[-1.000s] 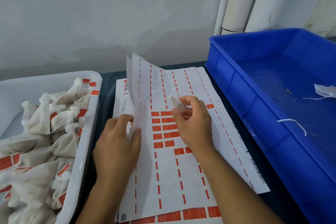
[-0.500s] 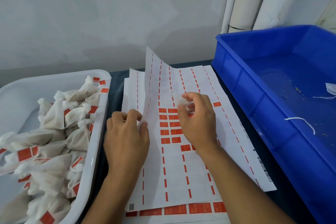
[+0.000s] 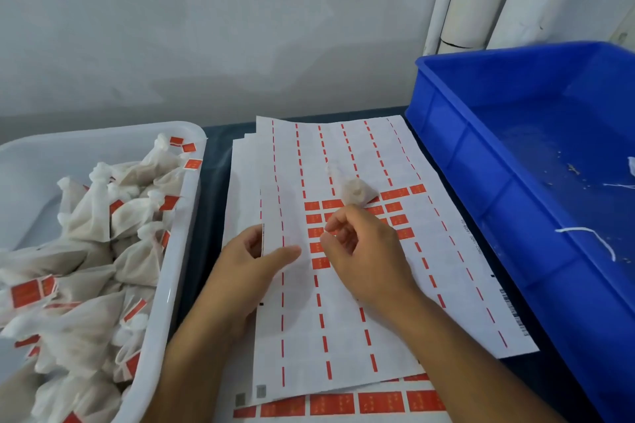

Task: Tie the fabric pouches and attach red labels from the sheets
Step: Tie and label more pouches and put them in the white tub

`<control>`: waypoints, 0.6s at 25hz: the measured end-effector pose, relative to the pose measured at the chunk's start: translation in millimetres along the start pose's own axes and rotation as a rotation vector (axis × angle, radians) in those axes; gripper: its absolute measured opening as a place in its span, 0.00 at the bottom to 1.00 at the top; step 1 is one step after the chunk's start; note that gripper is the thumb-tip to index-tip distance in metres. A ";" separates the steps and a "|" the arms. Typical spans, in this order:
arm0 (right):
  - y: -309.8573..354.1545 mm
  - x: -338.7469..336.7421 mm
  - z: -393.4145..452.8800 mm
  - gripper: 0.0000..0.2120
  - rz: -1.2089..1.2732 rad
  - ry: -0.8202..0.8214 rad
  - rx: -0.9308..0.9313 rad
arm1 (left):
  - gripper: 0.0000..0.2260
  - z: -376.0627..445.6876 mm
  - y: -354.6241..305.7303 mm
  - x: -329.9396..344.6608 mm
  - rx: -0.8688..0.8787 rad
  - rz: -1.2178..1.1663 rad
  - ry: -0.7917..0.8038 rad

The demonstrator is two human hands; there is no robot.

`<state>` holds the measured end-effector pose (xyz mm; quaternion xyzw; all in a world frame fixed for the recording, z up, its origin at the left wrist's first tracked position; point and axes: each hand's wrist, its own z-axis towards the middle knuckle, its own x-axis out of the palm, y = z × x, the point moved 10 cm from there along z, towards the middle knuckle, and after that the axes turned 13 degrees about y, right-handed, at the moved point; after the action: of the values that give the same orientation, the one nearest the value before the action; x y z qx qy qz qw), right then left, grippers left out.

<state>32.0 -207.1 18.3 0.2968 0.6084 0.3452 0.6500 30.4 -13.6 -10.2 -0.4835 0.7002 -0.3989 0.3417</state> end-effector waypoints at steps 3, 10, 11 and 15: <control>-2.6 -4.0 0.9 0.05 0.058 -0.007 -0.002 | 0.23 -2.3 -1.5 13.9 -0.009 0.006 0.169; 0.5 -16.3 -1.9 0.06 0.164 -0.026 -0.019 | 0.11 0.4 8.4 13.6 -0.070 -0.210 0.141; 0.4 -17.3 -2.3 0.06 0.192 -0.030 -0.017 | 0.10 -0.1 9.0 16.7 -0.079 -0.236 0.167; 2.4 -16.3 -3.5 0.05 0.199 -0.013 -0.018 | 0.17 -0.9 5.8 34.2 -0.066 -0.162 0.281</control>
<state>28.0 -219.0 29.5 0.3523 0.5684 0.4116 0.6192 17.1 -44.7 -18.2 -0.4890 0.7126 -0.4654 0.1910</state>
